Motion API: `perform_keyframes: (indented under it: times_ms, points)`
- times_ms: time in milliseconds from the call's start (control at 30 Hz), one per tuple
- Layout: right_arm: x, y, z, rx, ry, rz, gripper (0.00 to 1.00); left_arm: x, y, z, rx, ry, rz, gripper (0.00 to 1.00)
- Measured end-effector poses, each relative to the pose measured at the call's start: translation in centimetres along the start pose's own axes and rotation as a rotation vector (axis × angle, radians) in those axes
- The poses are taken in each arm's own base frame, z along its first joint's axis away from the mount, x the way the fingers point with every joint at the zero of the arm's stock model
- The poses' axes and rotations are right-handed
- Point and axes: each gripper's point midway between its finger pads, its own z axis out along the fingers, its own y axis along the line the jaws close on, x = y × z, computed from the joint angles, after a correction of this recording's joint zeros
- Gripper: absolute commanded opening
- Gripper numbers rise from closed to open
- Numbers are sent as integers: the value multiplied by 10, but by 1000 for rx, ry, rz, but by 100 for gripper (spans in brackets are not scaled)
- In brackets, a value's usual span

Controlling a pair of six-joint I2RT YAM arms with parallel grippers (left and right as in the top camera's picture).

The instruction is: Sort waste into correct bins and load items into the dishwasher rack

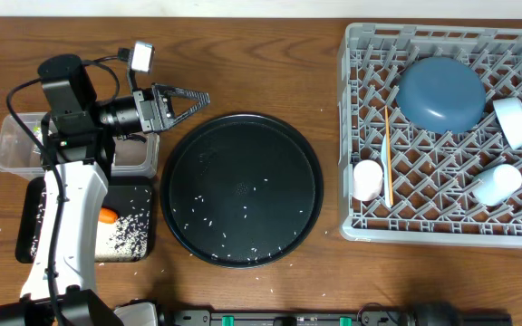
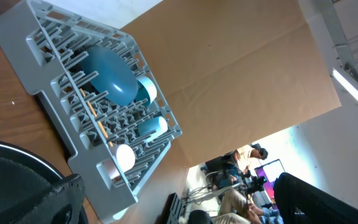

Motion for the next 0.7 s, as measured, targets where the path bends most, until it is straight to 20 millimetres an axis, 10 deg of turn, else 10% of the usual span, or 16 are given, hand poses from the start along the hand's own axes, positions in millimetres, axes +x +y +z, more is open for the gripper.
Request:
perform_keyframes:
  times_ms: [500, 700]
  points:
    - [60, -6, -7, 32, 214, 45, 99, -11, 2, -5, -55, -57, -15, 98]
    - [71, -12, 2, 65, 253, 56, 99, 1, -71, -11, -61, -96, 216, 98]
